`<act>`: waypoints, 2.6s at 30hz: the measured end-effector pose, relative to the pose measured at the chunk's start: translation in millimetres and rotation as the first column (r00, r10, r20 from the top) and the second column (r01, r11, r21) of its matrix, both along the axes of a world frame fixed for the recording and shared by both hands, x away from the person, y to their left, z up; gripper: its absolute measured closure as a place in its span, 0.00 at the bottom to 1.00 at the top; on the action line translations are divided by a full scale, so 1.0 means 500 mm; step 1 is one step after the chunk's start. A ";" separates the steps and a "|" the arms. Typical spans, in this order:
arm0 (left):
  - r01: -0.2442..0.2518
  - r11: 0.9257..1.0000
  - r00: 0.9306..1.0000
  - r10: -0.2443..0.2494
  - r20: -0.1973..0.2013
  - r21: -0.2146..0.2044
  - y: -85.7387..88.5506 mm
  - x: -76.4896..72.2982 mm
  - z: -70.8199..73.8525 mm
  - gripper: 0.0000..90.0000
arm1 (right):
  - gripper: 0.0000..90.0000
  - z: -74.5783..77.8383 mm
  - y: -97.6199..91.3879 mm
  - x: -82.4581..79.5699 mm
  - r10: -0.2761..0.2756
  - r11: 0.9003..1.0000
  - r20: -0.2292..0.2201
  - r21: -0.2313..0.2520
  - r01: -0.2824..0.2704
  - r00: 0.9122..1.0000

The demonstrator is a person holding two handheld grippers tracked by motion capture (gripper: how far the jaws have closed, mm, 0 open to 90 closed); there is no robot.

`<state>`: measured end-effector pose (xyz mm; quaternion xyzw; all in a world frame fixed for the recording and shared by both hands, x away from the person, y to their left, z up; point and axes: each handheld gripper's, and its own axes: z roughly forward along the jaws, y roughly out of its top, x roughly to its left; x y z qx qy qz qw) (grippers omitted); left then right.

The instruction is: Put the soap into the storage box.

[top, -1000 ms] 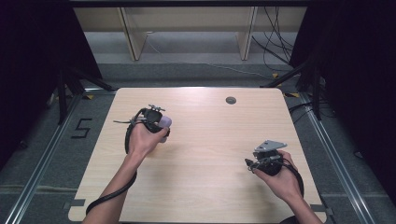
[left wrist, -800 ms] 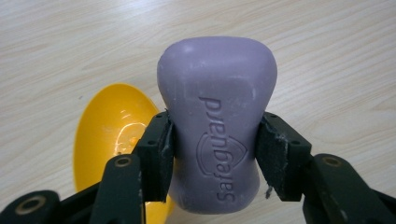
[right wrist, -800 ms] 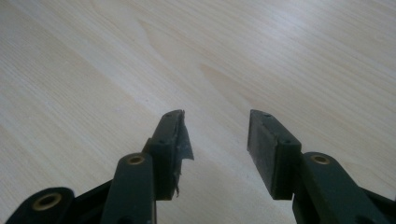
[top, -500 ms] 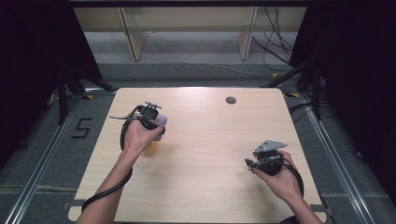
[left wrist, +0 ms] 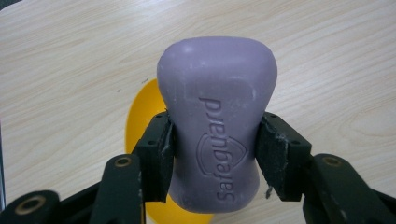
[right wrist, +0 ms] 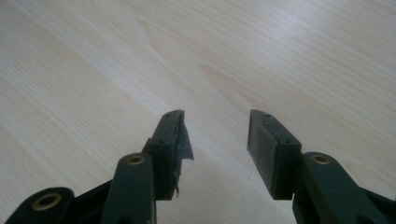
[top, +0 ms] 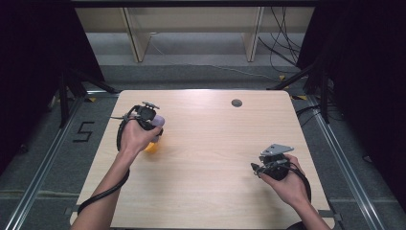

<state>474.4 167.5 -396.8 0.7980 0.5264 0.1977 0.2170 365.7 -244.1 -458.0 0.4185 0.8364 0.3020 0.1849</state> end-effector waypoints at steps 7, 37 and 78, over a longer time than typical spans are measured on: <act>-0.014 1.000 1.000 0.014 -0.008 0.009 0.008 0.006 -0.001 0.54 | 0.62 0.000 0.000 0.001 0.003 1.000 0.002 -0.002 -0.003 1.000; -0.057 0.998 0.995 0.060 -0.079 0.037 0.030 0.037 -0.008 0.54 | 0.62 0.000 0.000 0.001 0.005 1.000 0.001 -0.002 -0.005 1.000; -0.127 0.992 0.982 0.127 -0.138 0.010 0.039 0.067 -0.059 0.54 | 0.62 0.000 0.000 0.001 0.005 1.000 0.001 -0.003 -0.005 1.000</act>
